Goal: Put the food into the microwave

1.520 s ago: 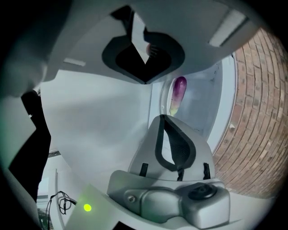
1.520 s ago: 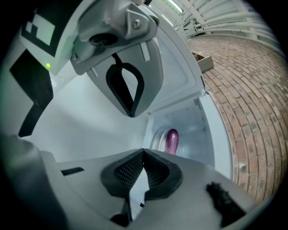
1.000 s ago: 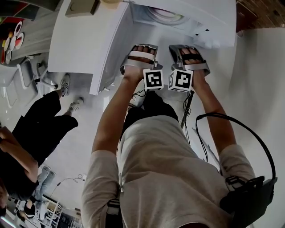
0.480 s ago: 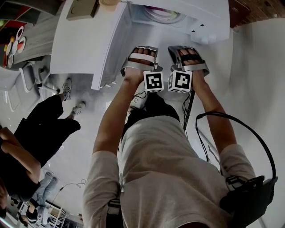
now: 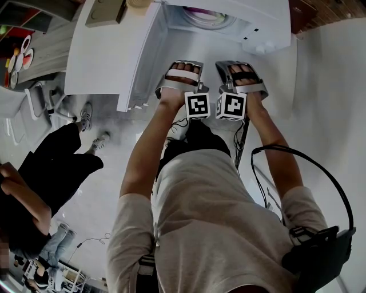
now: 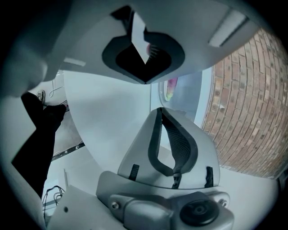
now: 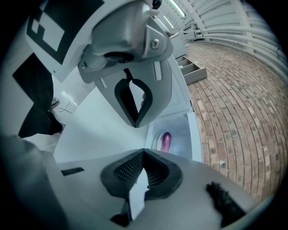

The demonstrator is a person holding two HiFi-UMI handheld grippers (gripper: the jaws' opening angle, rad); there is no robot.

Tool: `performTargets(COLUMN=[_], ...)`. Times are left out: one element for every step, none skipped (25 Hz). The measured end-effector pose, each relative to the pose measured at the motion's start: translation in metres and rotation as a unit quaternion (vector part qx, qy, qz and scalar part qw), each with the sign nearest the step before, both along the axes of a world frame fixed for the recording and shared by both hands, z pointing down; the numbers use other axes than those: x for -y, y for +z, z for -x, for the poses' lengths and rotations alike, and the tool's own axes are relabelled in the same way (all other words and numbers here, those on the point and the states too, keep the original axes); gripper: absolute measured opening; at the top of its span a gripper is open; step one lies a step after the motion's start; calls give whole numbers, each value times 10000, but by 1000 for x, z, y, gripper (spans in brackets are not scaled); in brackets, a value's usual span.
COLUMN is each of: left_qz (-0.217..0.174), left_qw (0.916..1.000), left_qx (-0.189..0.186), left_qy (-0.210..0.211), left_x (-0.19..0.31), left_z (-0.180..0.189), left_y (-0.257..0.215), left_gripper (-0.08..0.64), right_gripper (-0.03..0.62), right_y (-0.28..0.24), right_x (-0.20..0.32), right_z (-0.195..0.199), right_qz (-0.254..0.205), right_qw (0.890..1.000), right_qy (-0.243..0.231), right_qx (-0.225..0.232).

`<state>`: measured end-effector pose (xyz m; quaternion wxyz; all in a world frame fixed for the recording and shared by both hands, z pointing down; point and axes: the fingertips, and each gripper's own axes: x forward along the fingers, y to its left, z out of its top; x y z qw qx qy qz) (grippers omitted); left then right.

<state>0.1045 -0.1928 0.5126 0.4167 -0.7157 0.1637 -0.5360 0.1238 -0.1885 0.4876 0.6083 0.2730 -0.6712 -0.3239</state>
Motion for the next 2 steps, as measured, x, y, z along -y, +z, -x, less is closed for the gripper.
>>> performTargets(left_qz=[59, 107], left_qw=[10000, 9999], left_qx=[44, 79], left_qy=[12, 22], left_x=[-2, -4], left_z=[0, 1], left_y=[3, 5], left_gripper=[8, 6], right_gripper=[9, 9], right_y=[0, 0], right_x=[-1, -2], right_z=[0, 0], right_qz=[-13, -24], right_qw=[10000, 10000], right_qy=[5, 11], right_qx=[10, 19])
